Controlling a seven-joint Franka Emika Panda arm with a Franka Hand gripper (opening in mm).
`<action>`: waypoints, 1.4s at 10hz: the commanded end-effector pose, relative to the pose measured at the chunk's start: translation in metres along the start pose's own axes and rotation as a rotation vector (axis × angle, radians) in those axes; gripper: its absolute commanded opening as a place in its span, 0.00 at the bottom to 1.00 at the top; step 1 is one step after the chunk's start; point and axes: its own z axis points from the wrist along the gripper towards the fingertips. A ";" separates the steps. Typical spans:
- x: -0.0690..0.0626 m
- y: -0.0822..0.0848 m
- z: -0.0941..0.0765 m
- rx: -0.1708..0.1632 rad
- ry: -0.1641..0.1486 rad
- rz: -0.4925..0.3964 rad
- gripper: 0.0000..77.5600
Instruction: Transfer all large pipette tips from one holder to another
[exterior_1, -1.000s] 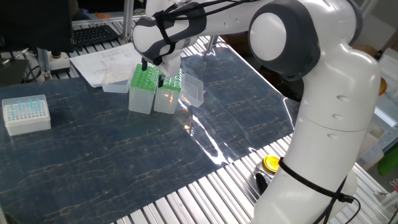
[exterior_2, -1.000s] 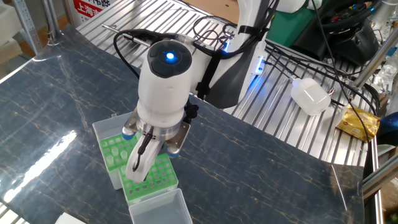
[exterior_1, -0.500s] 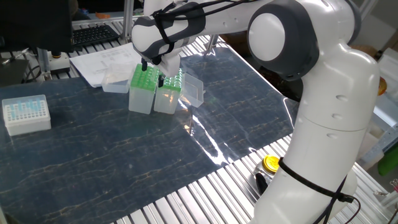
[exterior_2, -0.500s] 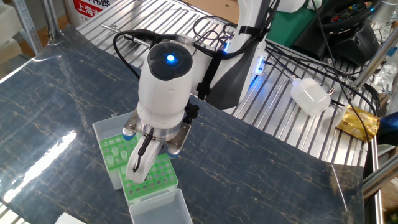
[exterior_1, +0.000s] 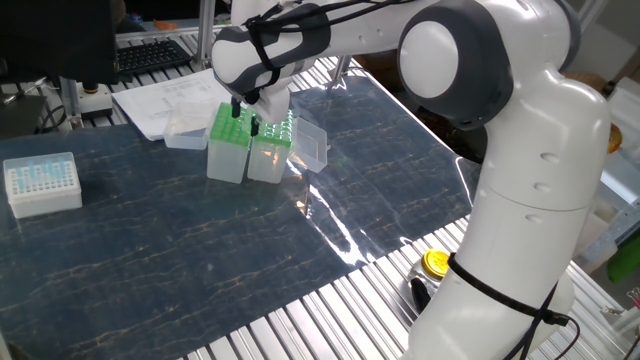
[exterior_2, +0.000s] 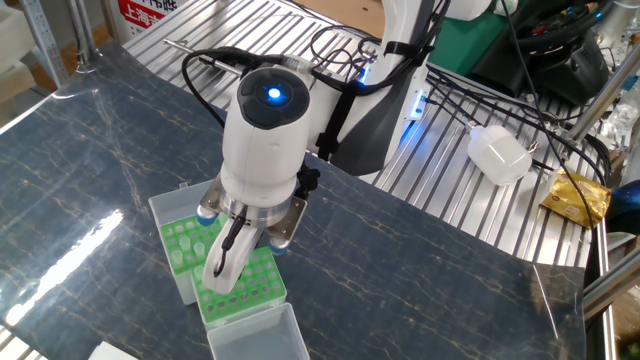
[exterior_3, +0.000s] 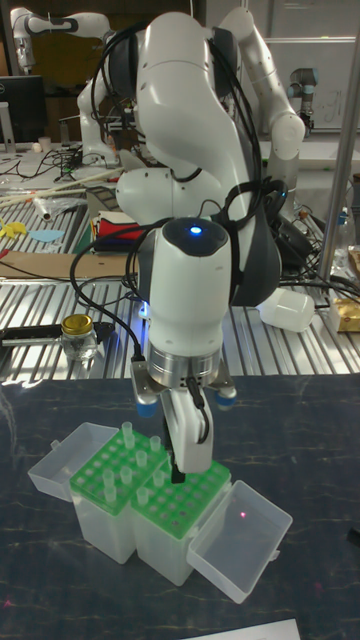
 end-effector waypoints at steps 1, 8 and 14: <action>0.000 0.001 -0.001 -0.002 0.000 0.002 0.01; 0.000 0.001 -0.001 -0.002 0.000 0.002 0.01; -0.002 -0.001 -0.043 0.033 -0.015 -0.015 0.01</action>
